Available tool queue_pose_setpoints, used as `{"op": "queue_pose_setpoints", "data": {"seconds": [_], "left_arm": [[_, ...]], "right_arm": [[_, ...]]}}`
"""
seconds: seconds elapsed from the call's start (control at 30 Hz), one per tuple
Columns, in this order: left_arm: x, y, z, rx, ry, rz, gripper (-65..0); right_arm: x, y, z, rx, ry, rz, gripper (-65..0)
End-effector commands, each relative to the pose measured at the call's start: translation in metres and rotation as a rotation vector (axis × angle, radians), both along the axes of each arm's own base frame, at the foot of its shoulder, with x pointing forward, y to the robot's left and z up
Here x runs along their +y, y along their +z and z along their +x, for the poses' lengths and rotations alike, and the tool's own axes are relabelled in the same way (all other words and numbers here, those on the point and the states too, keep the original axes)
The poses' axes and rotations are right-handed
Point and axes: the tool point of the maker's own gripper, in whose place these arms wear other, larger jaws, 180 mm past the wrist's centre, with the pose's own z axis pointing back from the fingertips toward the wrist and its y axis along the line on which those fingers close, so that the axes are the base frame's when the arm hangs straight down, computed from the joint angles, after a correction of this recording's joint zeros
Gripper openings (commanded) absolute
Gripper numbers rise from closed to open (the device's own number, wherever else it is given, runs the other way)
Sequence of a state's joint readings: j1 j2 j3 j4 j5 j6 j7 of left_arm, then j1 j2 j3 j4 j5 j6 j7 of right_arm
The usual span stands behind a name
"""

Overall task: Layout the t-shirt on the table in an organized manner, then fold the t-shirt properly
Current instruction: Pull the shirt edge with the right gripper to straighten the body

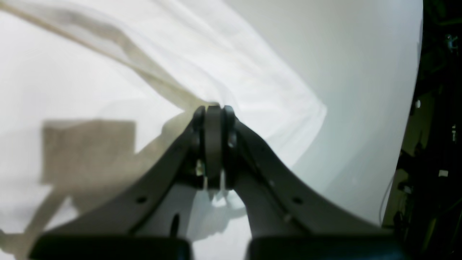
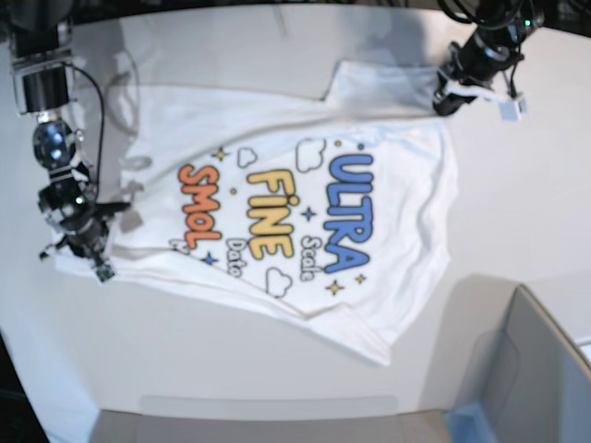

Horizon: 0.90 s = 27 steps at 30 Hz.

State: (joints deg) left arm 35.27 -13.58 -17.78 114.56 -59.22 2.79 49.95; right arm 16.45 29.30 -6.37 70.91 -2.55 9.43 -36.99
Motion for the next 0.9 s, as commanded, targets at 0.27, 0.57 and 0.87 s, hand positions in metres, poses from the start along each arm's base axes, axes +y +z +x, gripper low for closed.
{"op": "queue_pose_setpoints", "data": {"seconds": [0.27, 0.57, 0.87], "left_arm": [[0.001, 0.005, 0.0, -0.008, 0.004, -0.006, -65.0], [0.001, 0.005, 0.0, -0.008, 0.004, -0.006, -65.0], [0.001, 0.005, 0.0, -0.008, 0.005, -0.007, -65.0]], "right_arm": [[-0.045, 0.065, 0.063, -0.29, -0.158, 0.062, -65.0], [-0.117, 0.11, 0.104, -0.544, -0.321, 0.066, -65.0], [-0.14, 0.109, 0.107, -0.585, -0.361, 0.056, -50.0]]}}
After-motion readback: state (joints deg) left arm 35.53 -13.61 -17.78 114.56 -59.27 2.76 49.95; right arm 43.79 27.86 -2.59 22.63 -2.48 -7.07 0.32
